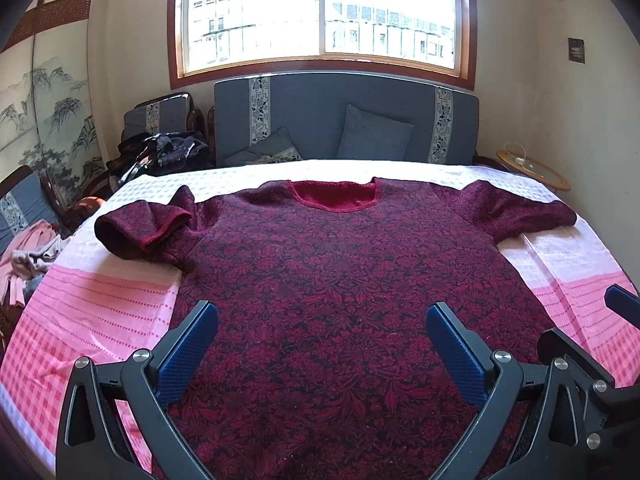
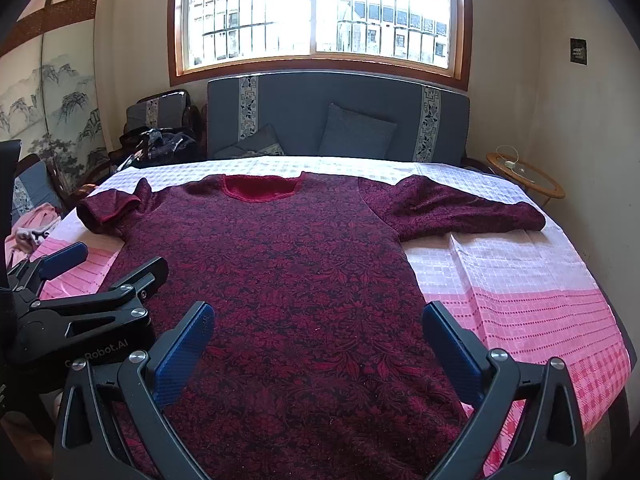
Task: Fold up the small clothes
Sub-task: 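Move both grippers over the dark red sweater toward its sleeves, then grasp the sleeve cuff with the right gripper and lift it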
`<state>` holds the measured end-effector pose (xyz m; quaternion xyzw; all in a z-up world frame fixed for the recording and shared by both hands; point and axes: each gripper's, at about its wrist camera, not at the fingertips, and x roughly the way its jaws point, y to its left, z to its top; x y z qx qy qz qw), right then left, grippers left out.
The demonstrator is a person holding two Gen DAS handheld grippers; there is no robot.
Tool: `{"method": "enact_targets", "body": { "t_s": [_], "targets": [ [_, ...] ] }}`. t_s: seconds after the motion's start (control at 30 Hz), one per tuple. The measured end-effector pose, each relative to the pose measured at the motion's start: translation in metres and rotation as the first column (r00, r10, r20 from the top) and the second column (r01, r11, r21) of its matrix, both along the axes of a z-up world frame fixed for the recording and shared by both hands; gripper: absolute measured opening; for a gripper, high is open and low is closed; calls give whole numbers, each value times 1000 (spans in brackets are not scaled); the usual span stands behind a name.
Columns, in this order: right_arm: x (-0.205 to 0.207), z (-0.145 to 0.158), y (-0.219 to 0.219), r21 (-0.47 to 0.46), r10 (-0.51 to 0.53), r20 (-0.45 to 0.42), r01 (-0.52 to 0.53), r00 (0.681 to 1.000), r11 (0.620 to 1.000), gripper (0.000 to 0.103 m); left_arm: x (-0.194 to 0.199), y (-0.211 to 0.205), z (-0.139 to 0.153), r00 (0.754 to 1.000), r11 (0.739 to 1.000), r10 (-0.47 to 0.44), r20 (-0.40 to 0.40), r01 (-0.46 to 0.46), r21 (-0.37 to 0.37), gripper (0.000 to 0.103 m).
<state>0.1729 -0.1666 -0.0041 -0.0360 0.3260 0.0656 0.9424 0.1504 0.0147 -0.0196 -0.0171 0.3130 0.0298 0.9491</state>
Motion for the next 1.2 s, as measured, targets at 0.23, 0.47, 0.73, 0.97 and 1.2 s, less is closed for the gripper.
{"method": "enact_targets", "body": {
  "t_s": [0.23, 0.47, 0.73, 0.97, 1.2],
  "targets": [
    [13, -7, 0, -5, -2, -16, 2, 1000, 1000, 103, 16, 11, -8, 1000, 1000, 23, -17, -24, -4, 103],
    [29, -13, -3, -5, 1, -28, -1, 1000, 1000, 103, 32, 18, -17, 999, 999, 48, -22, -48, 17, 103],
    [53, -21, -8, 1, -5, -41, 5, 999, 1000, 103, 50, 22, -36, 996, 997, 68, -51, -67, 24, 103],
    [73, -31, -14, 4, -6, -65, 6, 998, 1000, 103, 65, 22, -55, 994, 996, 76, -76, -73, 49, 103],
    [84, -38, -19, 19, 13, -80, -11, 997, 1000, 103, 74, 22, -70, 990, 996, 73, -121, -67, 53, 103]
  ]
}}
